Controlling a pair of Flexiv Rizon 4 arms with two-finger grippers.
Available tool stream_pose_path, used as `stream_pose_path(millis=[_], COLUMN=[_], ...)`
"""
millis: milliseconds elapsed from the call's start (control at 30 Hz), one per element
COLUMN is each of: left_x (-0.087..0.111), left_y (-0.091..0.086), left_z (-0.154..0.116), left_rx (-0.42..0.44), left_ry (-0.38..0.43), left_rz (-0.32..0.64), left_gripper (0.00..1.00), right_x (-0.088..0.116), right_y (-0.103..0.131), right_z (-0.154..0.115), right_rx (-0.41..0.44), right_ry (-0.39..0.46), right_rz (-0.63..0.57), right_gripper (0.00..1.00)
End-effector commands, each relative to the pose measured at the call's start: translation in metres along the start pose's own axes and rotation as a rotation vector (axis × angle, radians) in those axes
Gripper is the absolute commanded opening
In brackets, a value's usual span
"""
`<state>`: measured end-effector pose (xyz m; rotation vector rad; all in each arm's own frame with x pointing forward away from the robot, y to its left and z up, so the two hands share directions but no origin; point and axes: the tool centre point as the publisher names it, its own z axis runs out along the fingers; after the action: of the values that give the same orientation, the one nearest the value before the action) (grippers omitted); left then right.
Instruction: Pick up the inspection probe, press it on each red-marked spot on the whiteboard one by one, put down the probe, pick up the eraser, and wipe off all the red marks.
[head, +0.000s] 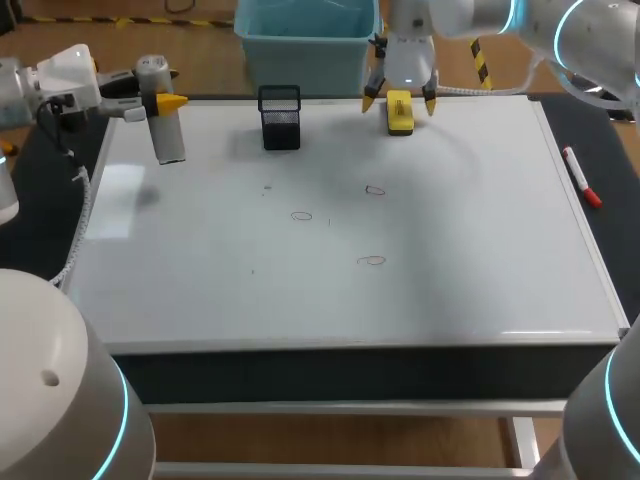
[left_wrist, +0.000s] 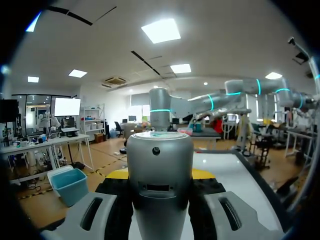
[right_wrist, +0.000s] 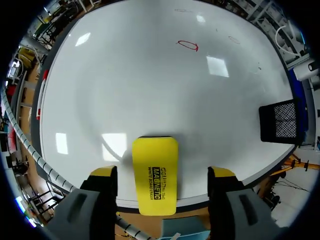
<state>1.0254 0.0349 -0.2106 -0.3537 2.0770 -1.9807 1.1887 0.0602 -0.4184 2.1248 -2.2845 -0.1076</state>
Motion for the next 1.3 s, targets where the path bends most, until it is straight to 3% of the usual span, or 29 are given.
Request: stream_pose_path(millis=[33,67,133,167,500,767,1300], left_x=[0.001,0.001,0.001,0.001,0.001,0.001,0.001], left_y=[-0.001,-0.001,-0.001,-0.001,-0.001,-0.001,-0.001], left_z=[0.0,0.0,0.0,0.0,0.0,0.0,0.0], left_rx=[0.001,0.001,0.001,0.001,0.001,0.001,0.001], left_ry=[-0.003,-0.003,-0.003,-0.003,-0.003,-0.003,-0.003], left_rz=[0.002,0.002,0.002,0.002,0.002,0.002,0.002], left_gripper=[0.0,0.0,0.0,0.0,0.0,0.0,0.0], right_x=[0.002,0.002,0.004,0.006,0.014,0.023,0.076], right_y=[-0.003,-0.003,-0.002,-0.002,-0.001,0.006,0.039], right_z=[-0.001,0.0,0.003,0.005,0.007,-0.006,-0.041], right_rx=[-0.019,-0.02,-0.03,-0.033,-0.038,-0.02,0.027], right_ry=[-0.011,-0.013,-0.014,-0.014,0.006,0.028,0.032], right_rz=[-0.005,-0.006,0.003,0.006,0.019,0.032,0.131], right_gripper=[0.46,0.43,0.18,0.0,0.0,0.0,0.0])
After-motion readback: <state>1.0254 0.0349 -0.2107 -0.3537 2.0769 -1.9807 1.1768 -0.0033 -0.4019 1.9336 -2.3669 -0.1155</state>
